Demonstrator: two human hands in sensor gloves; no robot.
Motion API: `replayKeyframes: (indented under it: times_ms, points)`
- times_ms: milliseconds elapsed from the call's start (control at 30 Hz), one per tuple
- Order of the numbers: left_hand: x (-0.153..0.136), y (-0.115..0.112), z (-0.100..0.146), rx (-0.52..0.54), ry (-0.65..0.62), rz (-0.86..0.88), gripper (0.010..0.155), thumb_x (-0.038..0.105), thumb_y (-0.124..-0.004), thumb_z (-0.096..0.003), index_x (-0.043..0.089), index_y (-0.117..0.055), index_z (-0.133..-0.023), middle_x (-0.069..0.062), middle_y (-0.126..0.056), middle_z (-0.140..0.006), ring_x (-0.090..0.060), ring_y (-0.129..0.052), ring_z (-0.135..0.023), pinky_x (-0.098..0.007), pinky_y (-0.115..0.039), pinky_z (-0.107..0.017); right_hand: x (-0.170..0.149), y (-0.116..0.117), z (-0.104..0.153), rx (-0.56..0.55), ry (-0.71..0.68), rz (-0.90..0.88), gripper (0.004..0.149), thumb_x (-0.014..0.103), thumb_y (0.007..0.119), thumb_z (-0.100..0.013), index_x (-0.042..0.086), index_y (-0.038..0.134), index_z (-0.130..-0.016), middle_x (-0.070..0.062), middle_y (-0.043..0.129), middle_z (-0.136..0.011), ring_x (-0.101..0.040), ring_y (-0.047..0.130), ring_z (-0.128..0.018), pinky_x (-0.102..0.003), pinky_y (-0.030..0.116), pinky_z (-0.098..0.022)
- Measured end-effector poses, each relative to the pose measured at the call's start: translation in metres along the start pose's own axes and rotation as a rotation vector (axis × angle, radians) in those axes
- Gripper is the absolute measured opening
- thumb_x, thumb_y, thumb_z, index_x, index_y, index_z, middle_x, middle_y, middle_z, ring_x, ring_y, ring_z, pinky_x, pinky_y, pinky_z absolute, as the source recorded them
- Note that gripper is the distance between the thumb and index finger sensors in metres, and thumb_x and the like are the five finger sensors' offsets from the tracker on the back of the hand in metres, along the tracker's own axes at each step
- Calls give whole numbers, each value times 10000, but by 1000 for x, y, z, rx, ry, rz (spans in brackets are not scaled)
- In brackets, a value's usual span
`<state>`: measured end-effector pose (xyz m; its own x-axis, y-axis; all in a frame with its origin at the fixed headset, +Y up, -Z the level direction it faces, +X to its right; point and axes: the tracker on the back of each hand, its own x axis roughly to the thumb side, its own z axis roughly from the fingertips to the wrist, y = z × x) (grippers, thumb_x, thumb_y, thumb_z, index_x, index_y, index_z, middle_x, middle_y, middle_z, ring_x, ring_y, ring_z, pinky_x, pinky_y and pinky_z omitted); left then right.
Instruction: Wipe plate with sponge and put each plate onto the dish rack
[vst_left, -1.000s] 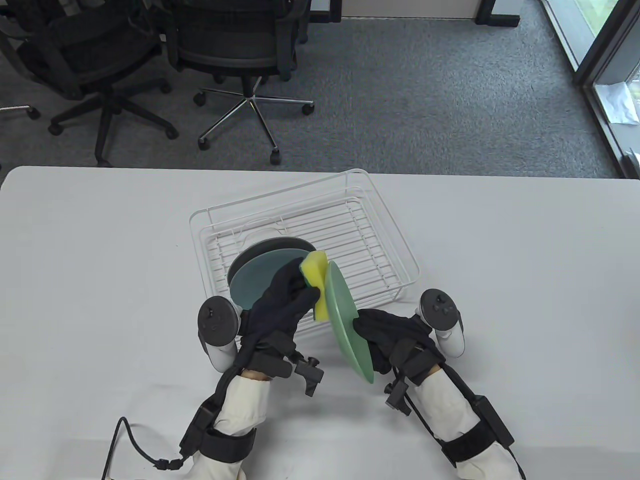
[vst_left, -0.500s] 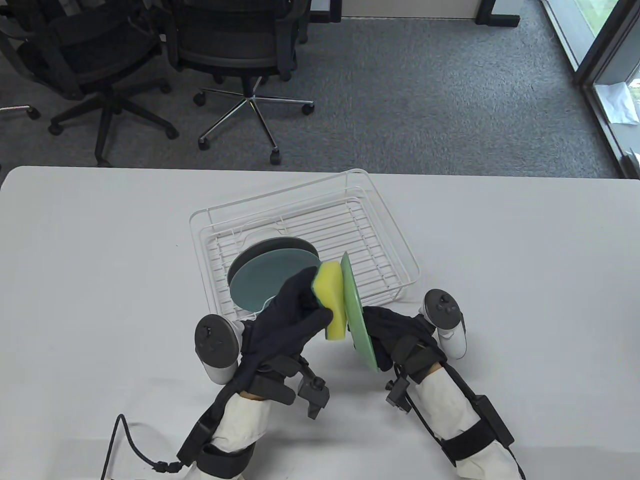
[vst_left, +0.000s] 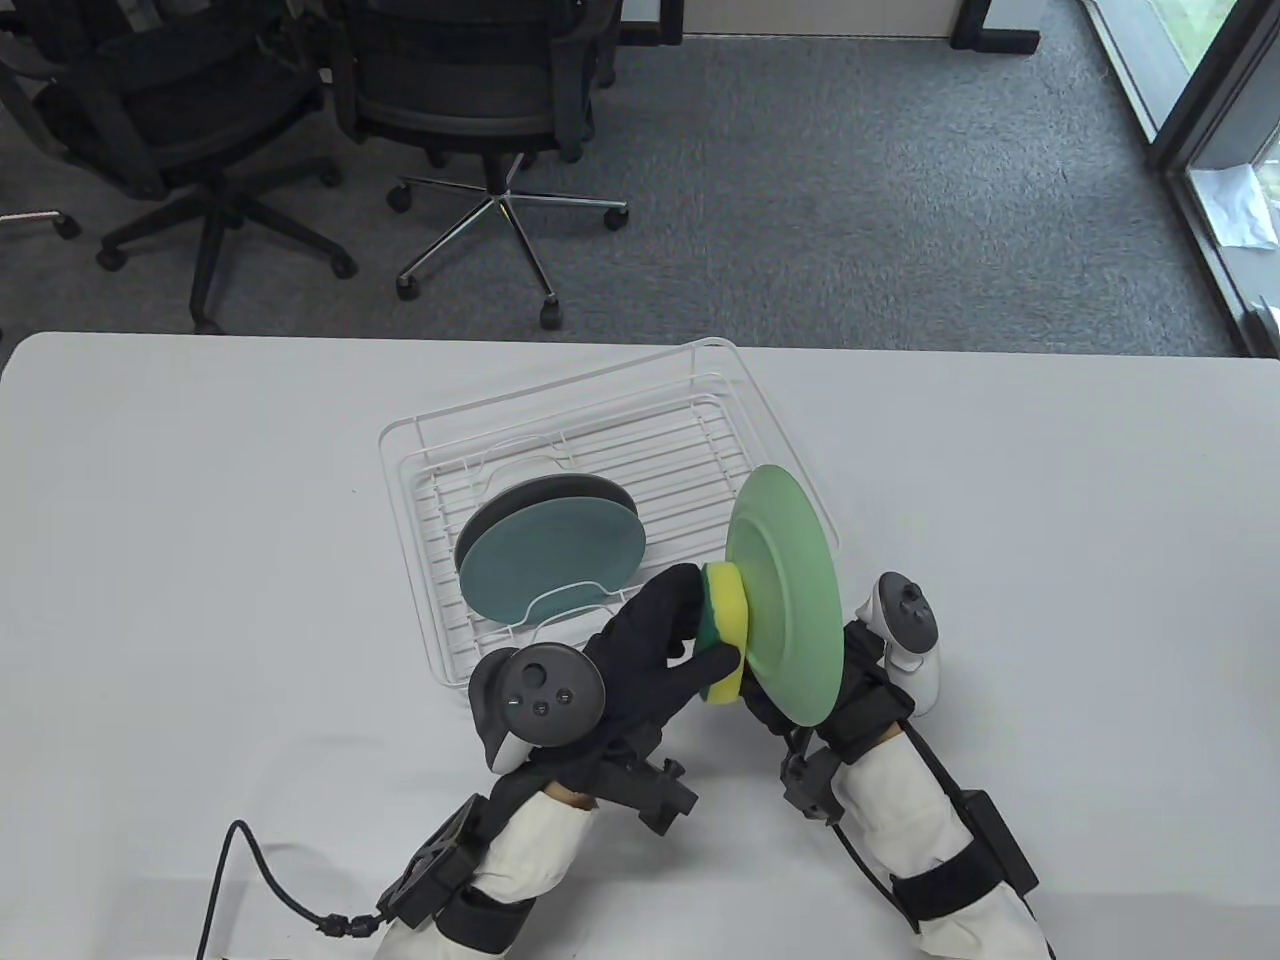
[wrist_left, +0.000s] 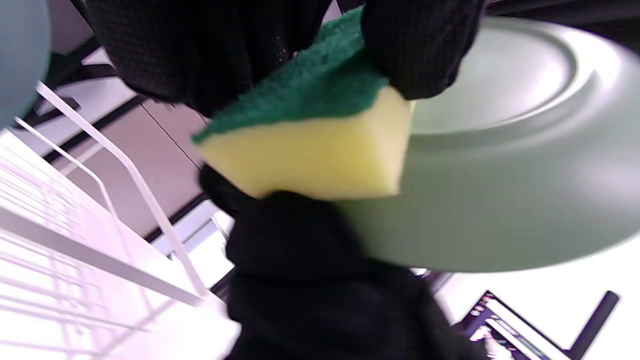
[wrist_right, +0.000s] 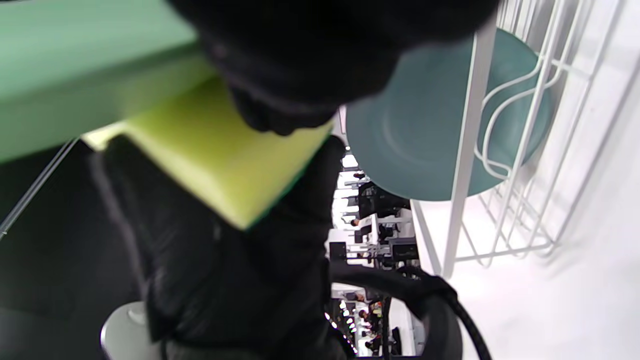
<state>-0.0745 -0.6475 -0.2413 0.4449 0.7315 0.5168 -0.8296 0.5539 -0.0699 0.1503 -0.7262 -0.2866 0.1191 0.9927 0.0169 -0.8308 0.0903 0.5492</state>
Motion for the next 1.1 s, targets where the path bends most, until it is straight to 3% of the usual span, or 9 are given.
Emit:
replayKeyframes:
  times_ms: [200,367,467,600,767,867,1100]
  points:
    - [-29,8,-3,34,131,174,765,423,-819,-506,-56,-609,-1066,-253,-848,-932,-400,-938,-744,-449,-866,-519,-6,2,-3,18,26,46,422,257,583,-641,-63,741,-867,-109,933,-419,-35,908,-200,-145,843,-100]
    - [-40,31,-2,115,160,263,763,421,-814,-509,-56,-607,-1067,-253,-846,-935,-403,-938,-744,-448,-867,-520,0,7,-7,48,21,161,405,256,597,-635,-42,749,-863,-124,940,-431,-60,927,-212,-158,856,-112]
    - [-35,56,2,190,125,324,756,414,-817,-510,-54,-611,-1067,-257,-846,-936,-408,-937,-744,-450,-867,-519,9,0,-7,-9,-14,194,397,249,611,-629,-35,737,-875,-153,944,-470,-105,954,-251,-185,877,-147]
    - [-28,90,11,320,90,284,755,413,-820,-510,-51,-612,-1068,-263,-842,-940,-411,-932,-750,-456,-863,-523,27,-13,-9,-137,-67,278,408,229,654,-608,-6,688,-940,-216,938,-618,-220,998,-398,-252,926,-276]
    - [-29,126,27,476,77,194,754,421,-815,-512,-47,-614,-1068,-259,-845,-939,-407,-936,-747,-450,-866,-521,55,-15,-18,-358,-122,522,408,226,670,-600,35,670,-961,-228,930,-681,-256,1008,-467,-291,941,-335]
    - [-30,136,32,514,74,223,755,422,-812,-515,-48,-611,-1070,-258,-842,-942,-406,-932,-751,-451,-864,-524,69,-5,-30,-474,-150,711,406,219,683,-588,37,682,-951,-239,933,-686,-280,1015,-470,-309,950,-334]
    - [-28,140,36,523,67,228,757,424,-811,-516,-49,-611,-1072,-260,-842,-943,-407,-932,-752,-452,-863,-524,82,40,-67,-513,-203,1204,399,214,712,-556,50,723,-919,-252,950,-681,-316,1032,-459,-340,965,-320]
